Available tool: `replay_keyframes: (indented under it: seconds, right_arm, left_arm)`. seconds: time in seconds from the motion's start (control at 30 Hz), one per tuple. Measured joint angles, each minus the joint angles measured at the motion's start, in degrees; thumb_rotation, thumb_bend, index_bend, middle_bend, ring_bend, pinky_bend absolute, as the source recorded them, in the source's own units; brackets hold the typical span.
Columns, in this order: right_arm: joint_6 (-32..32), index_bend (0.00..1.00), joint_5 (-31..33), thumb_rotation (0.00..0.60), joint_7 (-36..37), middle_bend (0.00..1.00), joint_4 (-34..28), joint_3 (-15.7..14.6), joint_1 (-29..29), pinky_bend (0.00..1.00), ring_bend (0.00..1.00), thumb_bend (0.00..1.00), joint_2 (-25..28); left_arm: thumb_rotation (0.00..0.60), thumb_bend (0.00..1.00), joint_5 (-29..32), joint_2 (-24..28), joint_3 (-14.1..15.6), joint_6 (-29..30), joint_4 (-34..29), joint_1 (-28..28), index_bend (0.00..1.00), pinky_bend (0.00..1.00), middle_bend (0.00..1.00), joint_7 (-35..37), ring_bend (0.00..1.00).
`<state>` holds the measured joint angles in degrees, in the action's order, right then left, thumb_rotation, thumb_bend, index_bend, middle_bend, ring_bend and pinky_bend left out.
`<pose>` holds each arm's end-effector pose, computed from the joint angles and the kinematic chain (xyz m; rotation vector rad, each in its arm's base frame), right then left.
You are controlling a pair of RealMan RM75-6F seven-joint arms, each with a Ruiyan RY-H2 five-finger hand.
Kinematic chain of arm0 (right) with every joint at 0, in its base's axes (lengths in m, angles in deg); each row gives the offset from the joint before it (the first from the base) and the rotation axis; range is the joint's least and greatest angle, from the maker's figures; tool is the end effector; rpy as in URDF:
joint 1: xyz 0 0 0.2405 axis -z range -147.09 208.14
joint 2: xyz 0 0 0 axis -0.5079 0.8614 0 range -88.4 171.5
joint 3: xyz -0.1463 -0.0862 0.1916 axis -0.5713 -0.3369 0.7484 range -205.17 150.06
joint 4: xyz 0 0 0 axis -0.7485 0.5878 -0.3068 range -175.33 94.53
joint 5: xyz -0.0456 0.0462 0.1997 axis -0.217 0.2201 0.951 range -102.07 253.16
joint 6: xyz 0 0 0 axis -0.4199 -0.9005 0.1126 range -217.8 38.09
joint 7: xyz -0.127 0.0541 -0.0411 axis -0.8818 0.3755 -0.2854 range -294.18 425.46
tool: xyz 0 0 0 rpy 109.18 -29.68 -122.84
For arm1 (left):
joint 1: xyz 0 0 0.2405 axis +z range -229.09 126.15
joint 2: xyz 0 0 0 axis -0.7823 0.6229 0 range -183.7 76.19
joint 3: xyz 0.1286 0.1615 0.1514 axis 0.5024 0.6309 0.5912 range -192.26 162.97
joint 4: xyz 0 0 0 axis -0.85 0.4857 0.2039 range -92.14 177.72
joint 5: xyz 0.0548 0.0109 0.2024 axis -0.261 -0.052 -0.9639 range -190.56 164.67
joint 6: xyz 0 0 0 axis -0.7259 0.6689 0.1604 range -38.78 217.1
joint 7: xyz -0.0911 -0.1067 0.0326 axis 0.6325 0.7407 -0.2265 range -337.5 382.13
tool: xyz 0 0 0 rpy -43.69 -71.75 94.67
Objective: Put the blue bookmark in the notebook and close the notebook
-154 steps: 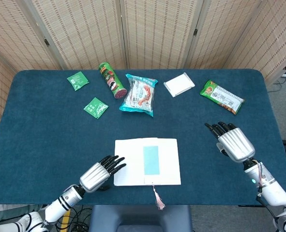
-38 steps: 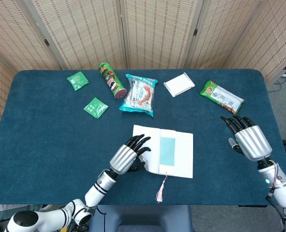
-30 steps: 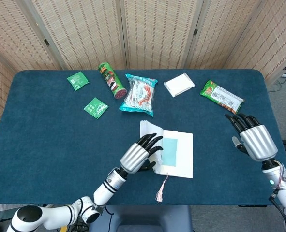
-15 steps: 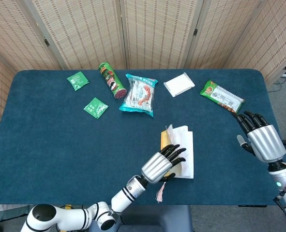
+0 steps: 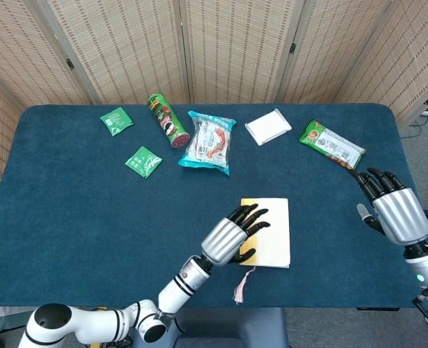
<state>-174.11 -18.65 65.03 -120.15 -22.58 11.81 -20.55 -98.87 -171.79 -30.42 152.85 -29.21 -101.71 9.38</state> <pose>-0.2800 -0.2655 0.1890 1.6473 -0.4440 0.9533 0.0159 0.2842 -0.1116 -1.9648 -0.8142 -1.5596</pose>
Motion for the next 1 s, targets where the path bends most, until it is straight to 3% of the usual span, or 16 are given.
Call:
replay_keyframes:
  seconds: [0.37,0.73,1.0]
  right_arm:
    - [3.0,0.09,1.8,0.600,-2.8,0.24,-4.3,-1.1,0.8,0.28,0.18,0.36,2.7]
    - [1.7,0.02,3.3,0.600,-2.3,0.14,-5.1,-2.7,4.7,0.27,0.13,0.37,3.1]
    - [0.2,0.00,3.8,0.600,-0.9,0.04,-5.2,-3.9,7.5,0.11,0.00,0.38,1.9]
  left_arm:
    - [0.600,0.36,5.8,17.5,0.3,2.0,-9.4,8.3,0.22,0.16,0.11,-1.2,0.08]
    - [0.600,0.36,7.1,32.6,5.5,11.4,-11.9,21.3,0.22,0.16,0.11,4.0,0.08]
    - [0.600,0.36,7.4,39.8,8.2,19.0,-14.4,29.7,0.22,0.16,0.11,7.6,0.08]
